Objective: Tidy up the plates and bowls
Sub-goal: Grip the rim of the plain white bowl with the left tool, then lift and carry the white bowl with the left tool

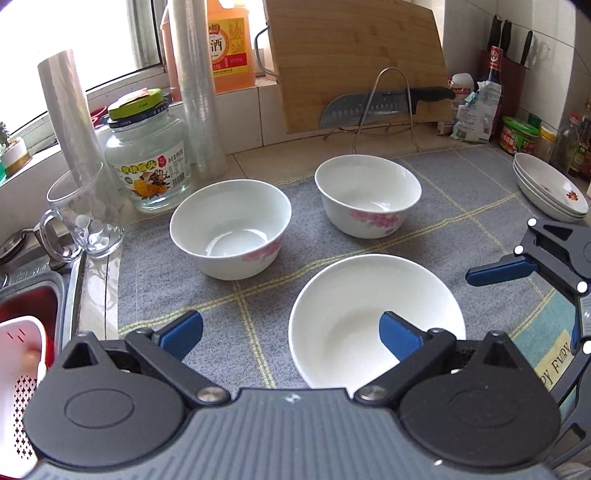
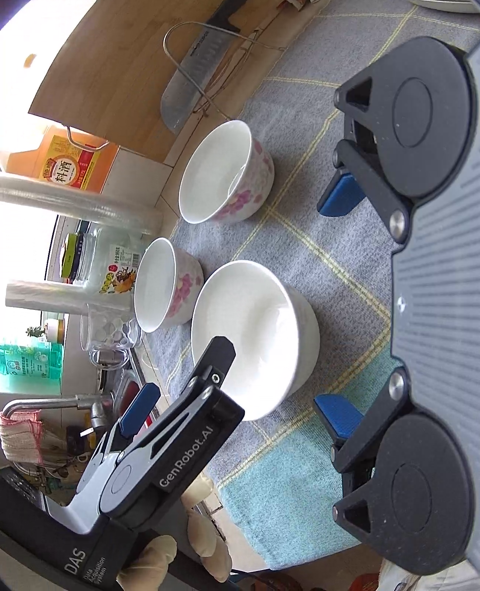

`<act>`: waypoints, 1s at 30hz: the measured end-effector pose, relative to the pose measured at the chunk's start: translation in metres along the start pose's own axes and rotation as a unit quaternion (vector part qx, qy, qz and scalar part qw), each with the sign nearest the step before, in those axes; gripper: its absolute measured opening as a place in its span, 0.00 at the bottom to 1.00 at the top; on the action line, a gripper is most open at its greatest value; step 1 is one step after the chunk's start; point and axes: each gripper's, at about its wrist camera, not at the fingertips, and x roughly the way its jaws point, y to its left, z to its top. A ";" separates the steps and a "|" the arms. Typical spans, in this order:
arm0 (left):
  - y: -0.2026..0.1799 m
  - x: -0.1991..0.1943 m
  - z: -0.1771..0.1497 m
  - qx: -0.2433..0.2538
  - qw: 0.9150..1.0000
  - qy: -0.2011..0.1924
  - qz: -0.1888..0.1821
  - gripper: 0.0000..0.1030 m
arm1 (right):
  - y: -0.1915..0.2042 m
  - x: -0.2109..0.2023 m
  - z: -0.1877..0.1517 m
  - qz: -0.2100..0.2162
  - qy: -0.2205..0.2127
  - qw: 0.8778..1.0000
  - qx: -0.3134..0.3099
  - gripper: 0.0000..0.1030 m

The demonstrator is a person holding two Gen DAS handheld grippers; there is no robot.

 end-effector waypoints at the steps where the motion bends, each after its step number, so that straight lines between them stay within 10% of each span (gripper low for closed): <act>1: 0.001 0.002 0.000 0.004 1.000 0.005 -0.004 0.96 | 0.004 0.004 0.002 0.001 -0.001 1.000 -0.005 1.00; 30: -0.002 0.024 0.008 0.010 0.994 0.057 -0.096 0.53 | 0.021 0.022 0.012 -0.008 -0.005 1.000 -0.017 0.84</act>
